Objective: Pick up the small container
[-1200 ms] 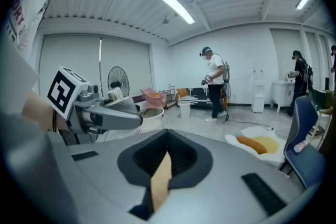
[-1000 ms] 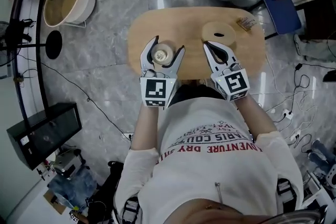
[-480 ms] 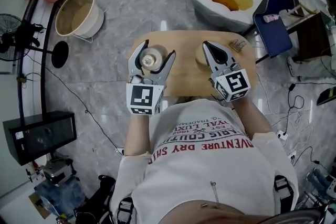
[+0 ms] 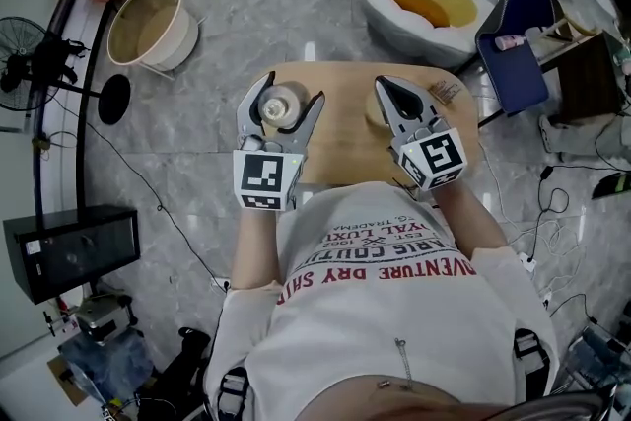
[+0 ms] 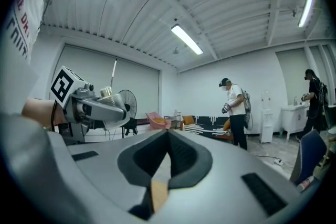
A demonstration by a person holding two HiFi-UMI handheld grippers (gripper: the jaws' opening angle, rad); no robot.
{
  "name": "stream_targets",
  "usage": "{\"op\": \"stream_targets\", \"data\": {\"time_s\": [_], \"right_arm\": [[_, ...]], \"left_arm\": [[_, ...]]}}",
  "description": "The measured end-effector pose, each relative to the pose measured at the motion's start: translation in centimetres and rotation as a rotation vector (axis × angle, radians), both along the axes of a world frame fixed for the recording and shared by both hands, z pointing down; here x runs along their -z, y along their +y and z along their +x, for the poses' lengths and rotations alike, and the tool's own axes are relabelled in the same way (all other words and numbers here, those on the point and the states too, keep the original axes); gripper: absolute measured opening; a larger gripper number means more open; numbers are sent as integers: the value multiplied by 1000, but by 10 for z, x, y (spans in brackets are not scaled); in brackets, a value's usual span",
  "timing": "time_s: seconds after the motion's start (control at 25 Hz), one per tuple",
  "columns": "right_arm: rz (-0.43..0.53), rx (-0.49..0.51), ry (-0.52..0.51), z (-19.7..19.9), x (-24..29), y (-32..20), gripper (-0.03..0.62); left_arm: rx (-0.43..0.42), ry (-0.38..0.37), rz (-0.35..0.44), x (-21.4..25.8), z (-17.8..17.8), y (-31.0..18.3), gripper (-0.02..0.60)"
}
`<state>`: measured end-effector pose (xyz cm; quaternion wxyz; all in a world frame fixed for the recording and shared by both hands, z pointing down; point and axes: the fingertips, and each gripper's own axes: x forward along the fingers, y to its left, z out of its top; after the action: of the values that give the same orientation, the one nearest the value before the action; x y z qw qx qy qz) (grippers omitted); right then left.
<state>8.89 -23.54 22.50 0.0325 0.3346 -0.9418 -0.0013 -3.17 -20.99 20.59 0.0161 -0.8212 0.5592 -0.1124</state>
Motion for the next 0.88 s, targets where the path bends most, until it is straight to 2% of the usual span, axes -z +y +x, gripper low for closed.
{"op": "stream_targets", "data": {"time_s": [0.88], "right_arm": [[17,35,47,-13,-5,8,-5]], "left_arm": [[-11,4,-5,-5,-3,2,342]]}}
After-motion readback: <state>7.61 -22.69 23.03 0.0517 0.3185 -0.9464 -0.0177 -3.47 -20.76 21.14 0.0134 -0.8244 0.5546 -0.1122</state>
